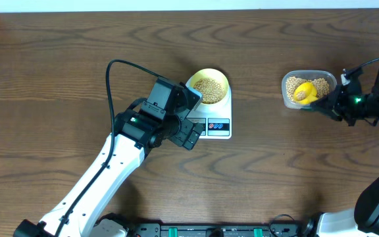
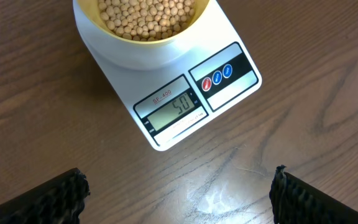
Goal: Scoop item into bowl and weigh 50g on scale
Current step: 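Tip the scoop with the right gripper to return beans into the tub, then lower the yellow scoop into the tub and open the right gripper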
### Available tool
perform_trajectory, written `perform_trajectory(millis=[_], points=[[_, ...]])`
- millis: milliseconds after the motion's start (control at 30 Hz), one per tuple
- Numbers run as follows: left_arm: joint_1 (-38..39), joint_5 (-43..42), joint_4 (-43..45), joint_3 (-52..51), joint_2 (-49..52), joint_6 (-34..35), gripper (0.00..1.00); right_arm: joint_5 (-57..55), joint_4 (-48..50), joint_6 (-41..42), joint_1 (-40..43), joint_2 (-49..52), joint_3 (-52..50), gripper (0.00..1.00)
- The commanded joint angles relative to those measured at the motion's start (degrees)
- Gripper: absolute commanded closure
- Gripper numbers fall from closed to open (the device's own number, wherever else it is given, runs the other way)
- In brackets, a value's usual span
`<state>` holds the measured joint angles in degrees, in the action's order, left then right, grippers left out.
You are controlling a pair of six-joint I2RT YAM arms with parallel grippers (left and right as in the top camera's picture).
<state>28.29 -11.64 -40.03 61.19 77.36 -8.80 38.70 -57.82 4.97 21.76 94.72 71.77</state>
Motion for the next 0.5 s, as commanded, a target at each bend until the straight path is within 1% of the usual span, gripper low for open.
perform_trajectory(millis=[0,133,200,333,467], points=[[0.0,0.6,0.0,-0.8,0.1,0.3,0.04,-2.6,2.7,1.6,0.8,-1.5,-0.2,0.99],[0.0,0.6,0.0,-0.8,0.1,0.3,0.04,-3.5,7.2,2.3,0.8,-1.5,-0.2,0.99],[0.0,0.6,0.0,-0.8,0.1,0.3,0.04,-6.4,8.3,2.1,0.6,-1.5,-0.2,0.99],[0.0,0.6,0.0,-0.8,0.1,0.3,0.04,-13.6,8.1,1.3,-0.2,-1.5,-0.2,0.99],[0.0,0.6,0.0,-0.8,0.1,0.3,0.04,-16.8,7.7,-2.6,-2.3,-1.5,-0.2,0.99]])
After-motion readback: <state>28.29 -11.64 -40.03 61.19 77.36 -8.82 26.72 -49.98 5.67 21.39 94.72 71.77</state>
